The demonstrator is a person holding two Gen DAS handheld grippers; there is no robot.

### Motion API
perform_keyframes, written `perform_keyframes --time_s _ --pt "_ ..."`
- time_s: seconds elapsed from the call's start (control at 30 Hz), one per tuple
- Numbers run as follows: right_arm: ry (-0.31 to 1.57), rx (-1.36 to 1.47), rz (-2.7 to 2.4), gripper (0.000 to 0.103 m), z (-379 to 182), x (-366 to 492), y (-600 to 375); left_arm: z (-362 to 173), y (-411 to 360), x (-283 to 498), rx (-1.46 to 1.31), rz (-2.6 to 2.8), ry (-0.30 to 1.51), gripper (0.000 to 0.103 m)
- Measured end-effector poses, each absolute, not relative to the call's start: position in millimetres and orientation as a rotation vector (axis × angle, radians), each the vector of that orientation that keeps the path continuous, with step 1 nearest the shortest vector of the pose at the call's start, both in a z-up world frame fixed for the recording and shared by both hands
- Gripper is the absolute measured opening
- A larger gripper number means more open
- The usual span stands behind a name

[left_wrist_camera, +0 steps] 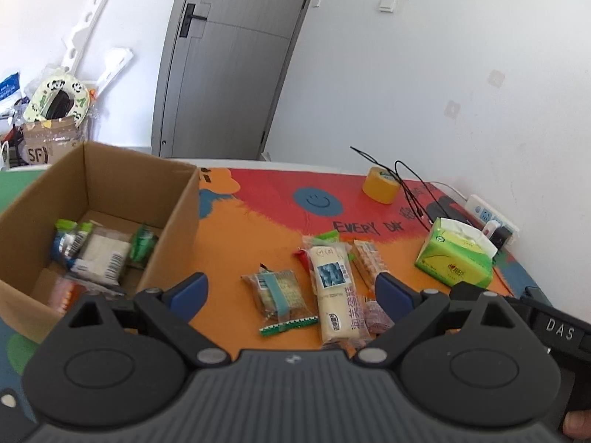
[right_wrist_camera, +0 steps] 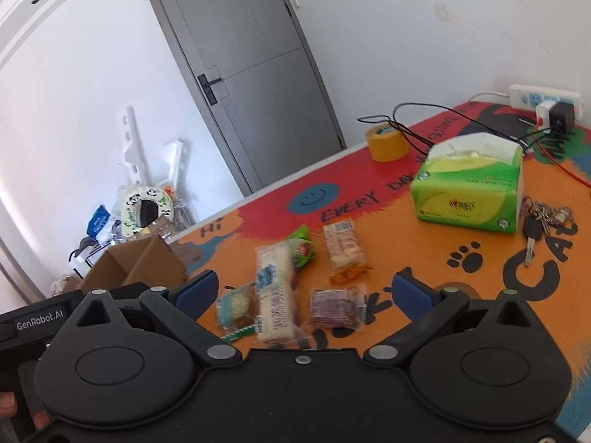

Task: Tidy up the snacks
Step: 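Move both tools back from the box toward the remaining snacks, then grasp the teal-banded biscuit pack with the left gripper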

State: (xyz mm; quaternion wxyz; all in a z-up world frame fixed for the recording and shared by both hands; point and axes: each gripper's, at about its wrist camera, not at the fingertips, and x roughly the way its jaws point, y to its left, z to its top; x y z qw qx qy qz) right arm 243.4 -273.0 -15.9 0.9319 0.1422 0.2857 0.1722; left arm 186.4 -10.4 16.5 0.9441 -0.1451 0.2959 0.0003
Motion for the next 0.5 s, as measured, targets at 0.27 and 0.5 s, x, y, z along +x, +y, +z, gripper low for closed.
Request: perform_keyframes --time_s 0.27,0.5 --pt "0.633 0.288 0.318 0.094 -35.5 263.2 -274.4 -4.3 -20.9 213.1 -0.283 -0.018 0.654 0.094" --pt "0.690 0.269 0.318 0.086 -51.7 281.7 -265.0 -23.5 -22.6 238.2 -0.287 0.001 0.703 0.092"
